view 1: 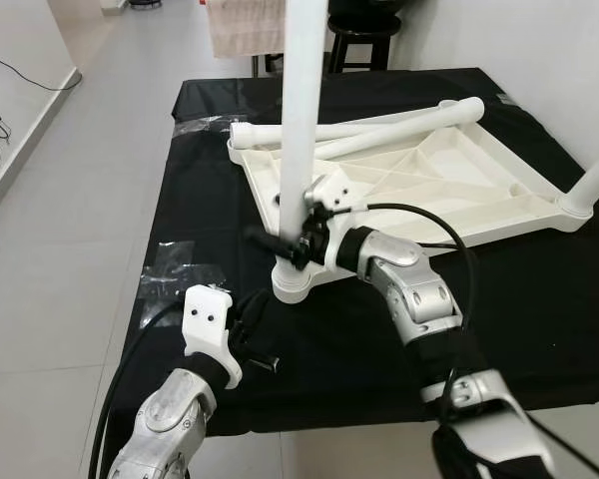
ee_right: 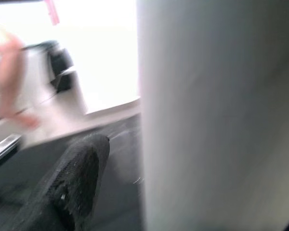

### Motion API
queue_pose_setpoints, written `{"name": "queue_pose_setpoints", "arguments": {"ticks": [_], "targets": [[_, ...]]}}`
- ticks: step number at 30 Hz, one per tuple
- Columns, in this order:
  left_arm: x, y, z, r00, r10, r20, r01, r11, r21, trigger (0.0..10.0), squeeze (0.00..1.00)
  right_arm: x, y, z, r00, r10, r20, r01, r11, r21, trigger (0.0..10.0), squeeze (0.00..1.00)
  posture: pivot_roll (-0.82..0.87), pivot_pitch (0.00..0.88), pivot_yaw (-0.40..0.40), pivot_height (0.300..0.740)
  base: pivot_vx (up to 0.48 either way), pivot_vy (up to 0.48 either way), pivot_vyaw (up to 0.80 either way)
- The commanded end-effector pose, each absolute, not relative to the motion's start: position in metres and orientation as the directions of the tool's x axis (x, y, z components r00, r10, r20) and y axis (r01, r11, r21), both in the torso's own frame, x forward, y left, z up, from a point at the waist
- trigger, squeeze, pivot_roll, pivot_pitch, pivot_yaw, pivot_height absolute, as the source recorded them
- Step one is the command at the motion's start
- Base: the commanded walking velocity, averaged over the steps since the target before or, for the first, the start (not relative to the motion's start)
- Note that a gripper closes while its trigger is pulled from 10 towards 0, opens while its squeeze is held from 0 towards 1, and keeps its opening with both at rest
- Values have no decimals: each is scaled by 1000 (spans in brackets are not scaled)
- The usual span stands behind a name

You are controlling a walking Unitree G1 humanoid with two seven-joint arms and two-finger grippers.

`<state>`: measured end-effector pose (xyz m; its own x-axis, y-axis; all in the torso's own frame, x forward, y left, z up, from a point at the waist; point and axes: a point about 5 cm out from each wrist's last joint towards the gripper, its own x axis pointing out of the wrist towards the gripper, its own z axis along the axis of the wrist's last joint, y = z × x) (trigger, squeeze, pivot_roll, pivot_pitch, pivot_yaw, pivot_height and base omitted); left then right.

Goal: Building children table

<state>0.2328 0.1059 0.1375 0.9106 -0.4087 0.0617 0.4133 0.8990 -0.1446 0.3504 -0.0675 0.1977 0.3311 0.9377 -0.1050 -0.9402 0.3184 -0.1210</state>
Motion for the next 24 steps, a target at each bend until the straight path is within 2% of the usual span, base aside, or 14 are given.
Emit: {"name": "queue_pose_setpoints", "arguments": {"ticks": [1, 4, 5, 6, 7, 19, 21, 22, 23, 24], "targets": [[231, 106, 133, 914, -403, 42, 404, 903, -143, 10000, 0, 347, -59, 193, 219, 967, -129, -973, 207, -100, 10000, 0, 112, 113, -42, 740, 0, 0, 0], [231, 106, 133, 915, -402, 41, 403, 904, -143, 10000, 0, 349, -59, 193, 205, 969, -136, -977, 196, -81, 10000, 0, 114, 113, -44, 740, 0, 0, 0], [230, 106, 133, 915, -401, 40, 403, 904, -143, 10000, 0, 353, -60, 192, 207, 969, -137, -978, 201, -56, 9725, 0, 115, 114, -45, 740, 0, 0, 0], [230, 106, 133, 915, -401, 40, 403, 904, -143, 10000, 0, 355, -62, 191, 210, 968, -136, -978, 207, -42, 2510, 0, 115, 113, -45, 740, 0, 0, 0], [230, 106, 133, 915, -401, 39, 403, 904, -143, 10000, 0, 358, -63, 190, 219, 966, -136, -976, 218, -28, 0, 0, 117, 114, -45, 740, 0, 0, 0], [229, 106, 133, 915, -401, 39, 402, 904, -142, 10000, 0, 359, -77, 182, 243, 961, -128, -970, 242, -26, 0, 0, 108, 119, -41, 740, 0, 0, 0], [229, 106, 133, 915, -400, 40, 402, 905, -142, 10000, 0, 357, -83, 172, 329, 936, -126, -944, 326, -47, 0, 0, 106, 123, -40, 740, 0, 0, 0], [229, 106, 133, 915, -400, 40, 402, 905, -142, 10000, 0, 357, -83, 172, 329, 936, -126, -944, 326, -47, 0, 0, 106, 123, -40, 740, 0, 0, 0], [229, 107, 134, 916, -400, 41, 401, 905, -142, 10000, 0, 357, -85, 167, 403, 906, -129, -915, 399, -56, 0, 0, 106, 123, -40, 740, 0, 0, 0], [229, 107, 134, 916, -399, 41, 401, 905, -142, 10000, 0, 359, -88, 156, 597, 788, -148, -801, 593, -77, 0, 0, 99, 124, -41, 740, 0, 0, 0]]}}
